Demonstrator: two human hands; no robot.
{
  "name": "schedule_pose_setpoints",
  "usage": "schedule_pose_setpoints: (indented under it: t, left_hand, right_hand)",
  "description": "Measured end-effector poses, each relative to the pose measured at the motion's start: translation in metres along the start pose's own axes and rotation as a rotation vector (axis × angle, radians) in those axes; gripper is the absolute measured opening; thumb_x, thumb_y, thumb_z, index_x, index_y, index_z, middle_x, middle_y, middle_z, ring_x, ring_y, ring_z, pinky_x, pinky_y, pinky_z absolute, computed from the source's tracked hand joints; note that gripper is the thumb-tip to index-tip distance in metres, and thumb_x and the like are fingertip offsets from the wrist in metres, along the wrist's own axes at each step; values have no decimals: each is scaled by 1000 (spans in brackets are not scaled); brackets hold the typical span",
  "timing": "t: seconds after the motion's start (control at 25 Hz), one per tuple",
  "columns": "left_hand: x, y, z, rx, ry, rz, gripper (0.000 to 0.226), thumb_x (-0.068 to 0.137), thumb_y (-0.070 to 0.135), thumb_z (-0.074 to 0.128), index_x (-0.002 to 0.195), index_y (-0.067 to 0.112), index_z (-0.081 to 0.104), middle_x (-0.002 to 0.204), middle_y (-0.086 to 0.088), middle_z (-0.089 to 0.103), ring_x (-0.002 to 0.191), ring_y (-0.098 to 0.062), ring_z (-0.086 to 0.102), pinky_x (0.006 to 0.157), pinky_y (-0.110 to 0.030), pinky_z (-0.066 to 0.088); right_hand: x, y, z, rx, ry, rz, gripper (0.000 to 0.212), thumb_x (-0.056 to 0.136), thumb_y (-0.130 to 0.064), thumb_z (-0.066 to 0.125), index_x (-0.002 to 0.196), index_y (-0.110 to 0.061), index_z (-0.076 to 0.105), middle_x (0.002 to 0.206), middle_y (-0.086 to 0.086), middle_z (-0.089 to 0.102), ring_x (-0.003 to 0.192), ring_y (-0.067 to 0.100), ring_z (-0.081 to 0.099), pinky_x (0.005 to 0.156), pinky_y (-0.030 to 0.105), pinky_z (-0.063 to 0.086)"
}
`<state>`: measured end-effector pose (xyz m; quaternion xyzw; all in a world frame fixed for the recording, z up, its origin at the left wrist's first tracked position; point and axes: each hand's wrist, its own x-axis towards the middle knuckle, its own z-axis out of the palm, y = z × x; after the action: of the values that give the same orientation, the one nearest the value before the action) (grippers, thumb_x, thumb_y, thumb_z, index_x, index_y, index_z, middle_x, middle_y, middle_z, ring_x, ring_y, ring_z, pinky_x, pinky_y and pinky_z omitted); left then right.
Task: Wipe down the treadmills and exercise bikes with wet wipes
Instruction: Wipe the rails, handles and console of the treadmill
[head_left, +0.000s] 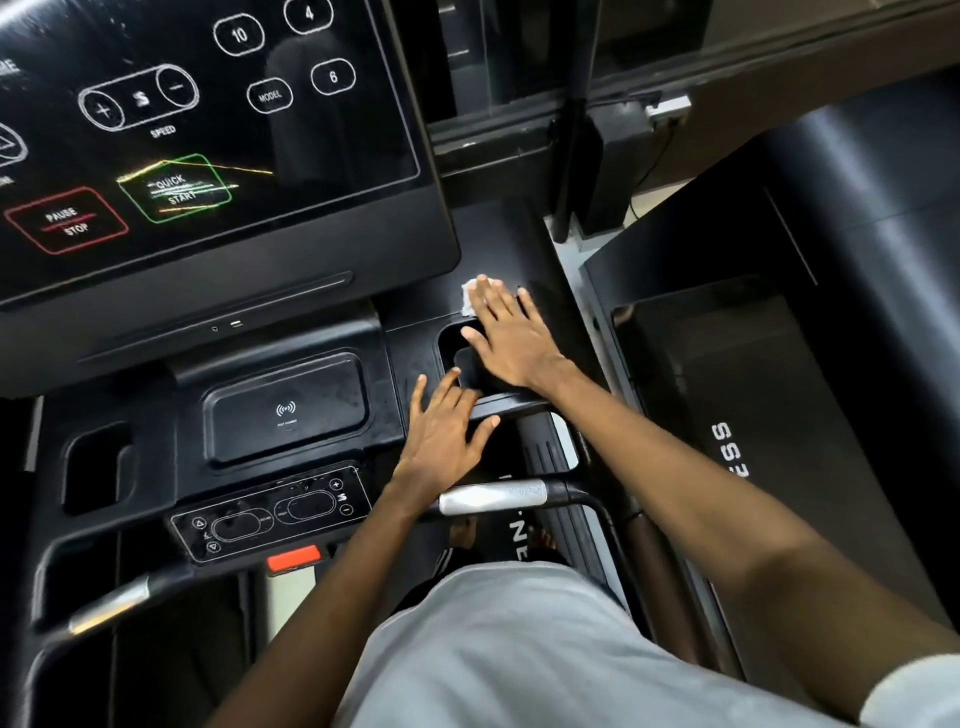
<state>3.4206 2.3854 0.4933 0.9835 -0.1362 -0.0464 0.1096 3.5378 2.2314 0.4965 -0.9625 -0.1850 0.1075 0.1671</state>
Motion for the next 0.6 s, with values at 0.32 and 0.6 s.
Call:
schedule_pose_setpoints:
  t: [0.32,0.6]
  left_hand:
    - [-1,1,-1,31,-20,-2,58,101,56,37,135,13,58,147,-8,52,152,-20,23,125,-53,-1]
    - [-1,2,-4,9,-46,9,55,103,50,42,144,14,50,152,-8,48,152,-23,24,125,-51,-2]
  right_hand:
    - [0,3,2,52,20,187,70,105,-52,19,161,-15,-2,168,3,-5,155,20,-6,123,46,-9]
    - [2,-31,4,54,-56,-48,62,107,-48,20,161,-24,3,169,-6,0,155,13,-2,123,45,-10]
